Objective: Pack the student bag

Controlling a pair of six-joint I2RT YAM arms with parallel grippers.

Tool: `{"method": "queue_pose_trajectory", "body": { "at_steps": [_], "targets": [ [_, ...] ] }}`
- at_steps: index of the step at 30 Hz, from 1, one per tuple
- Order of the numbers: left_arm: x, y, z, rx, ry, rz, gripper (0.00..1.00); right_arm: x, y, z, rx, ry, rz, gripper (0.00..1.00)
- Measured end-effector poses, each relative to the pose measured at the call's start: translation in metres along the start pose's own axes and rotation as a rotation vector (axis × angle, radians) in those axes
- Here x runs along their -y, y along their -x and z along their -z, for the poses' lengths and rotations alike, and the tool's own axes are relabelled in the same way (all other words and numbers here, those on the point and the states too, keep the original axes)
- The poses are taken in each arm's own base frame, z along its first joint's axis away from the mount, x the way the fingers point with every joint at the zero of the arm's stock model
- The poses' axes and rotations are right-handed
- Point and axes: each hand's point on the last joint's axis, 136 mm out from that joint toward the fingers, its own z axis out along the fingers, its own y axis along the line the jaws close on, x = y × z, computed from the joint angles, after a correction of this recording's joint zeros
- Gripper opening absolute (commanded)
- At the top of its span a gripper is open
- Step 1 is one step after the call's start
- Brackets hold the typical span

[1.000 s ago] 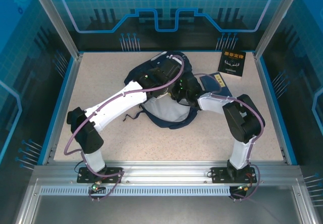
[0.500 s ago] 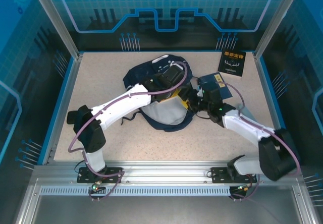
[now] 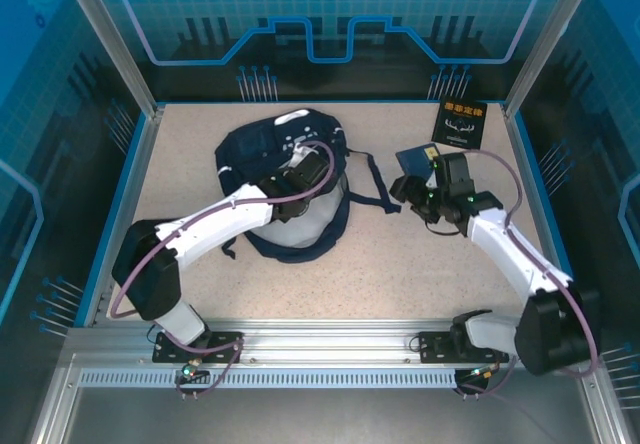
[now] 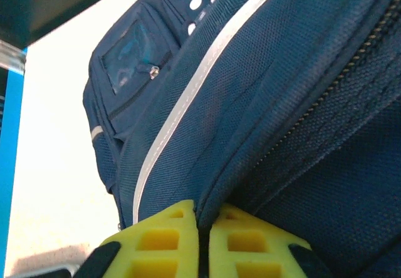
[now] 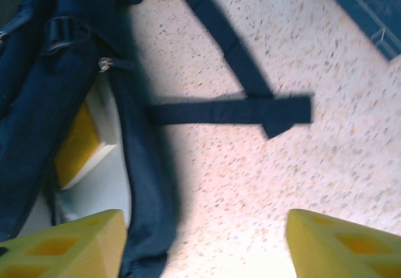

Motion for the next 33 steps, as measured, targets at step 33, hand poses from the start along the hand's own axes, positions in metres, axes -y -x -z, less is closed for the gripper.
{"method": "queue_pose_trajectory", "body": {
  "at_steps": [33],
  "targets": [
    [0.030,-0.004,0.019,0.076,-0.380,0.540,0.99,0.078,0.093,-0.137,-0.193,-0.381,-0.001,0.97]
  ]
}}
